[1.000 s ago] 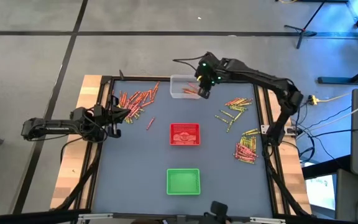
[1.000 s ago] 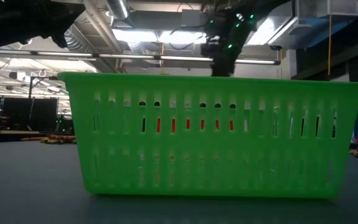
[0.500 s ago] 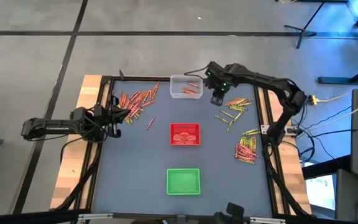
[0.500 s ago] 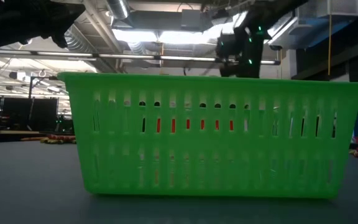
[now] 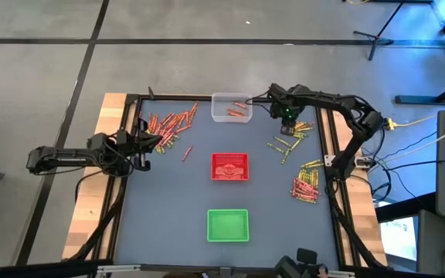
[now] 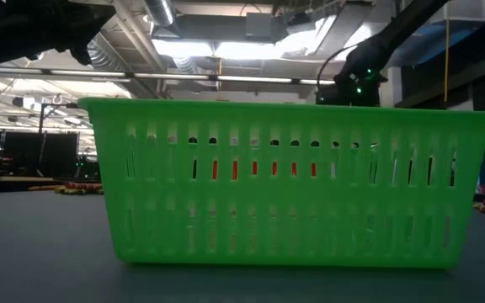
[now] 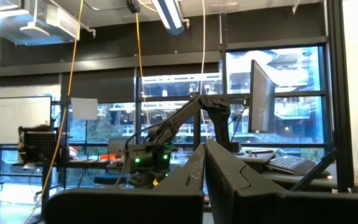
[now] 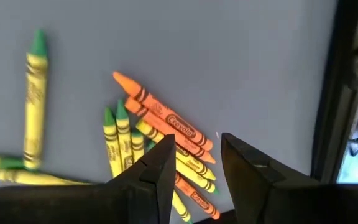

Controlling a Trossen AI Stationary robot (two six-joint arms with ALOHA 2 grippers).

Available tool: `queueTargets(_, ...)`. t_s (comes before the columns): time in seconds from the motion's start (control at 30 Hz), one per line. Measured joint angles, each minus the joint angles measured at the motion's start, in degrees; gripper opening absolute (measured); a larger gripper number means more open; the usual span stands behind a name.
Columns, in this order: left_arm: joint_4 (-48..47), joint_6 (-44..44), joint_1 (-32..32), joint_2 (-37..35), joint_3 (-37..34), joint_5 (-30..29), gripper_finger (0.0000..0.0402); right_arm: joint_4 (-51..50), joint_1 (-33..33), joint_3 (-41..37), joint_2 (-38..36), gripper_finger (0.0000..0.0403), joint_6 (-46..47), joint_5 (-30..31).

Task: Sort crayons
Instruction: Put the orange crayon into the transparent bin

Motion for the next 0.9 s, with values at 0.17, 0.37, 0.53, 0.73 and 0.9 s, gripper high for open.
queueTargets(0.17,0.0,0.0,0.0,0.0,0.0,0.0,0.0000,5.4,-1.4,-3.8,0.0,0.0127,-5.6,0.0)
queueTargets(0.37,0.0,0.0,0.0,0.0,0.0,0.0,0.0000,12.6,-2.2,-6.8,0.1,0.0127,-10.5,-0.2)
queueTargets(0.53,0.0,0.0,0.0,0.0,0.0,0.0,0.0000,11.3,-2.0,-6.9,0.1,0.0127,-12.9,-1.5)
queueTargets(0.73,0.0,0.0,0.0,0.0,0.0,0.0,0.0000,9.3,-2.0,-6.9,0.1,0.0127,-13.0,-2.3)
queueTargets(0.9,0.0,0.0,0.0,0.0,0.0,0.0,0.0000,9.1,-2.0,-6.9,0.1,0.0127,-13.0,-2.7)
